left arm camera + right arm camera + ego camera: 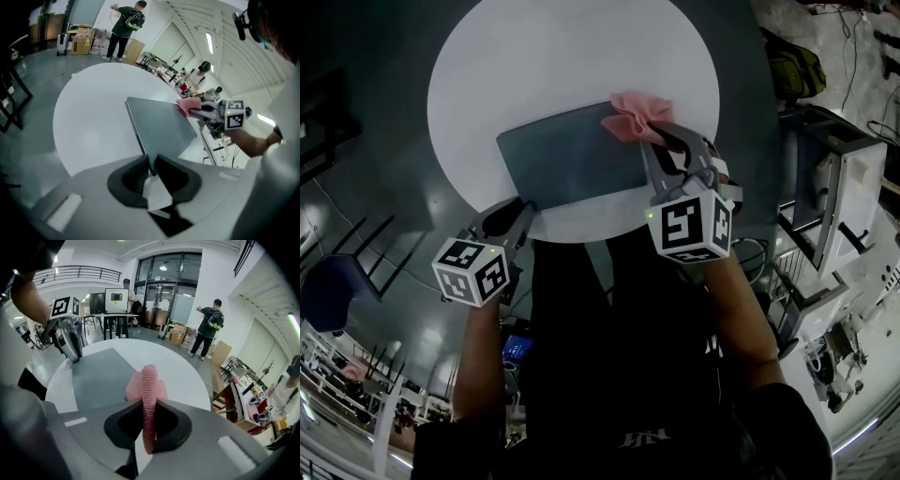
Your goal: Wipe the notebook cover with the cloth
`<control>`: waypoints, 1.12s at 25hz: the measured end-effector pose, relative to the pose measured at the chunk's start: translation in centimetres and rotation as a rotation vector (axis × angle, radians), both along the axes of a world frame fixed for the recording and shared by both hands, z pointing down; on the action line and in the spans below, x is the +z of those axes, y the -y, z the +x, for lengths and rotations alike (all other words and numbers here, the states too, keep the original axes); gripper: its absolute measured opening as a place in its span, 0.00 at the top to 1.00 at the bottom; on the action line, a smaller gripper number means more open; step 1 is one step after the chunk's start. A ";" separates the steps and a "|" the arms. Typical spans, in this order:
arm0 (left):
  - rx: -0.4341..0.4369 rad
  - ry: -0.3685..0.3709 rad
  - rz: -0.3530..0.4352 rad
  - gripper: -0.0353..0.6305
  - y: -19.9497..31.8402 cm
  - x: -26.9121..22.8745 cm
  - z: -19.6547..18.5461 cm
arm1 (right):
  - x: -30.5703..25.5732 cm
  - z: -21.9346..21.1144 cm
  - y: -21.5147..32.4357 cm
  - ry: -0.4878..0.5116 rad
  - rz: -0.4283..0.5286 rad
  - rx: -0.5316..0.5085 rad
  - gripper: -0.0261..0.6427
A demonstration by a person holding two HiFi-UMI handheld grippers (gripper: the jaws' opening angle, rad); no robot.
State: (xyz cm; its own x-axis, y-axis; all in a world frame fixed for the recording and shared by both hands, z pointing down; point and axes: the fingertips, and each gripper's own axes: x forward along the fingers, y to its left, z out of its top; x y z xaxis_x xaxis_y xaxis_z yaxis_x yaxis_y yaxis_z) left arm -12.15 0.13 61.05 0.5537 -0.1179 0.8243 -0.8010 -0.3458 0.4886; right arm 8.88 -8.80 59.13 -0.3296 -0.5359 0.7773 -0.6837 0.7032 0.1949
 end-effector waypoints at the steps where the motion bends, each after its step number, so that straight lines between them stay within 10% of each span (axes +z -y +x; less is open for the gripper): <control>1: -0.001 -0.004 0.000 0.86 0.0 0.0 0.0 | -0.8 0.0 0.2 0.010 0.018 0.008 0.94; 13: -0.011 -0.051 0.030 0.88 0.0 0.1 -0.4 | -4.6 -15.2 -1.9 0.223 0.026 -0.215 0.94; 28: -0.015 -0.070 0.048 0.88 0.2 0.1 -1.4 | 0.9 -23.3 -4.8 0.143 -0.132 -0.376 0.94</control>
State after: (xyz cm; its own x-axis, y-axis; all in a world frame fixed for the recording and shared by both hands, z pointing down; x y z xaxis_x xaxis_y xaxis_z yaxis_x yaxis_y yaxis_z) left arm -13.54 -0.03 61.18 0.6076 -0.1653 0.7768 -0.7709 -0.3579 0.5268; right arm -14.41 -4.01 60.00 -0.5924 -0.2566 0.7637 -0.3886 0.9214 0.0081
